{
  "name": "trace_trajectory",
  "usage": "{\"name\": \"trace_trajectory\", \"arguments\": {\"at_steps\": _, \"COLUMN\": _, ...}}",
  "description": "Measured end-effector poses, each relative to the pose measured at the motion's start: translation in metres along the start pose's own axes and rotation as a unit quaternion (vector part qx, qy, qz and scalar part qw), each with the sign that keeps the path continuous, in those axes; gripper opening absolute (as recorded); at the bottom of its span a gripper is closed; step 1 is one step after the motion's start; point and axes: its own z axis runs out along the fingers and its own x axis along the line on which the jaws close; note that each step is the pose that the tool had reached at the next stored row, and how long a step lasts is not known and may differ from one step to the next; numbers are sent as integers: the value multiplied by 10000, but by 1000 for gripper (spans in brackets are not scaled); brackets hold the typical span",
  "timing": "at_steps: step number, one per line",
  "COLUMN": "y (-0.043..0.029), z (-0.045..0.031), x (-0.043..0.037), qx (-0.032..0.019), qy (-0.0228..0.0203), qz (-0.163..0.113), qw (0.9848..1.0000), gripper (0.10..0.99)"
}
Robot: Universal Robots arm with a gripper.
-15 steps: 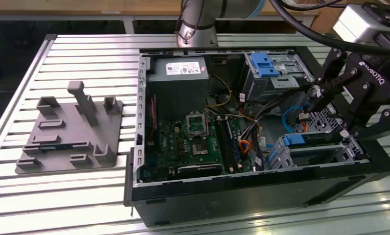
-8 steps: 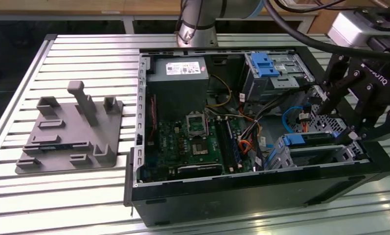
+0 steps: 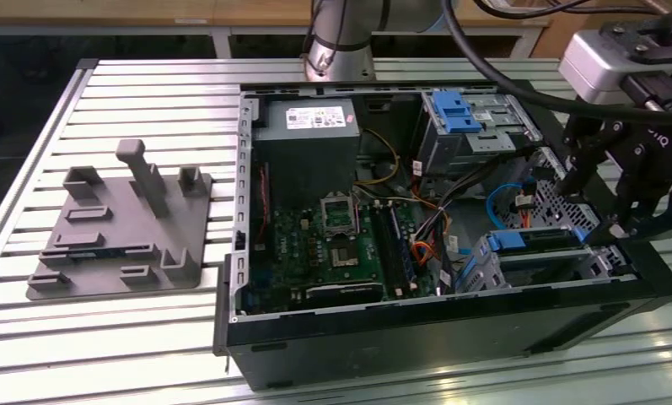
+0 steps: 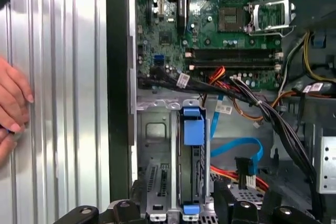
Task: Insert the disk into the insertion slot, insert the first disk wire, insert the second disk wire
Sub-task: 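Insert the first disk wire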
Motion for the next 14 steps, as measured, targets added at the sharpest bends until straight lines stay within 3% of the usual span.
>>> {"name": "trace_trajectory", "arguments": {"at_steps": 2, "y": 24, "z": 12, "x": 0, "qx": 21, "qy": 51, "qz": 36, "qw": 10000, "gripper": 616}}
{"name": "trace_trajectory", "arguments": {"at_steps": 3, "y": 42, "z": 14, "x": -2, "qx": 24, "qy": 110, "qz": 36, "qw": 9999, "gripper": 616}}
{"name": "trace_trajectory", "arguments": {"at_steps": 8, "y": 138, "z": 13, "x": -43, "qx": 32, "qy": 557, "qz": 4, "qw": 9984, "gripper": 616}}
{"name": "trace_trajectory", "arguments": {"at_steps": 9, "y": 146, "z": 14, "x": -69, "qx": 33, "qy": 622, "qz": 0, "qw": 9981, "gripper": 616}}
{"name": "trace_trajectory", "arguments": {"at_steps": 11, "y": 149, "z": 13, "x": -156, "qx": 34, "qy": 670, "qz": -4, "qw": 9978, "gripper": 616}}
{"name": "trace_trajectory", "arguments": {"at_steps": 14, "y": 151, "z": 13, "x": -294, "qx": 34, "qy": 683, "qz": -5, "qw": 9977, "gripper": 616}}
